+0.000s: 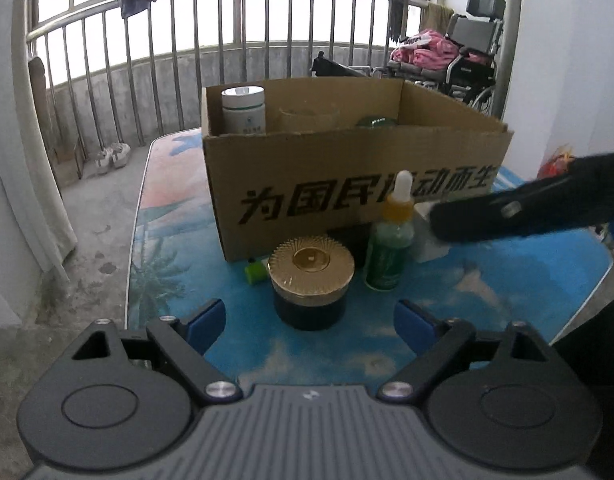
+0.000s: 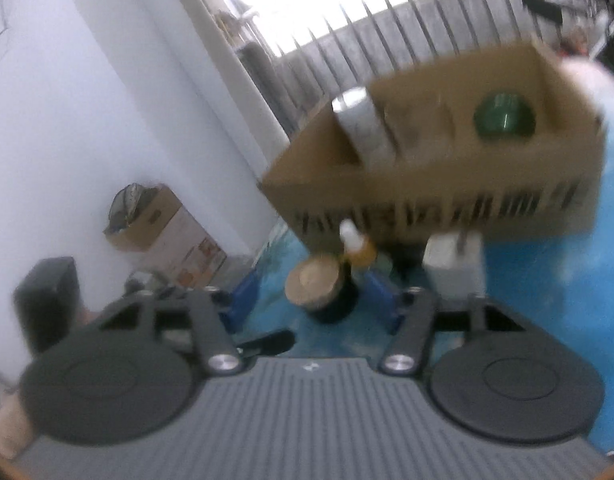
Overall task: Organize rigid objects
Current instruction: 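Withdraw the right tool from the box and move it to the gold-lidded jar, then close the right tool on the gold-lidded jar while left tool clamps its lid, then lift the gold-lidded jar with both tools and carry it over the box, then lower the gold-lidded jar into the box and open both tools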
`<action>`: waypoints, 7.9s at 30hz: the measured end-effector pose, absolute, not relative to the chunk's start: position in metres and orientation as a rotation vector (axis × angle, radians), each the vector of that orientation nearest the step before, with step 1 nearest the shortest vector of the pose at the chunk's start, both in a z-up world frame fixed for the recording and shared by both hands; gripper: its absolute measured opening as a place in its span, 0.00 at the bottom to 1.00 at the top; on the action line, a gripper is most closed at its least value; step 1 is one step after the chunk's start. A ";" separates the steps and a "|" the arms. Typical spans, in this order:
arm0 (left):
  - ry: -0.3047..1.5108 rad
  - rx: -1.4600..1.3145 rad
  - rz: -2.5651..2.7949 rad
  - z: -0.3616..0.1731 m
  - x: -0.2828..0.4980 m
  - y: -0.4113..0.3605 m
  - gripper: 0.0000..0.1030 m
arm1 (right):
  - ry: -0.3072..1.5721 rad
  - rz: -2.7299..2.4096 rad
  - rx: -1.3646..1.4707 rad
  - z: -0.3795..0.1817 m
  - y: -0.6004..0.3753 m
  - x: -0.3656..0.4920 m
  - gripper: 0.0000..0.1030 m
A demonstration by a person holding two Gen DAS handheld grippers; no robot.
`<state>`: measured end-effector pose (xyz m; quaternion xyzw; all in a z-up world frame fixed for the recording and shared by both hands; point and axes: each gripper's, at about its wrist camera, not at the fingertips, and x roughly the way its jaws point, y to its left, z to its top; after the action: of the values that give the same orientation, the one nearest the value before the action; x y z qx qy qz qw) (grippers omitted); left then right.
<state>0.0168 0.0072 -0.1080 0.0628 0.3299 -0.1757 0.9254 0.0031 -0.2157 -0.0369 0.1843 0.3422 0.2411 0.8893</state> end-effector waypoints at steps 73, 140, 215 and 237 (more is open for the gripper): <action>0.685 0.211 -0.480 -0.138 0.045 -0.025 0.64 | 0.827 0.448 0.546 -0.107 -0.196 0.047 0.38; 0.743 0.215 -0.465 -0.132 -0.007 -0.064 0.59 | 0.904 0.410 0.549 -0.105 -0.214 0.000 0.47; 0.738 0.243 -0.501 0.000 0.188 -0.064 0.56 | 0.947 0.570 0.337 0.052 -0.215 0.217 0.64; 0.980 0.358 -0.416 -0.060 0.259 -0.056 0.67 | 1.259 0.553 0.570 -0.071 -0.210 0.312 0.60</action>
<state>0.2588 -0.0557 -0.0596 0.1698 0.4648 -0.1970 0.8464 0.3116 -0.2099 -0.0713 0.2596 0.5729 0.2517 0.7355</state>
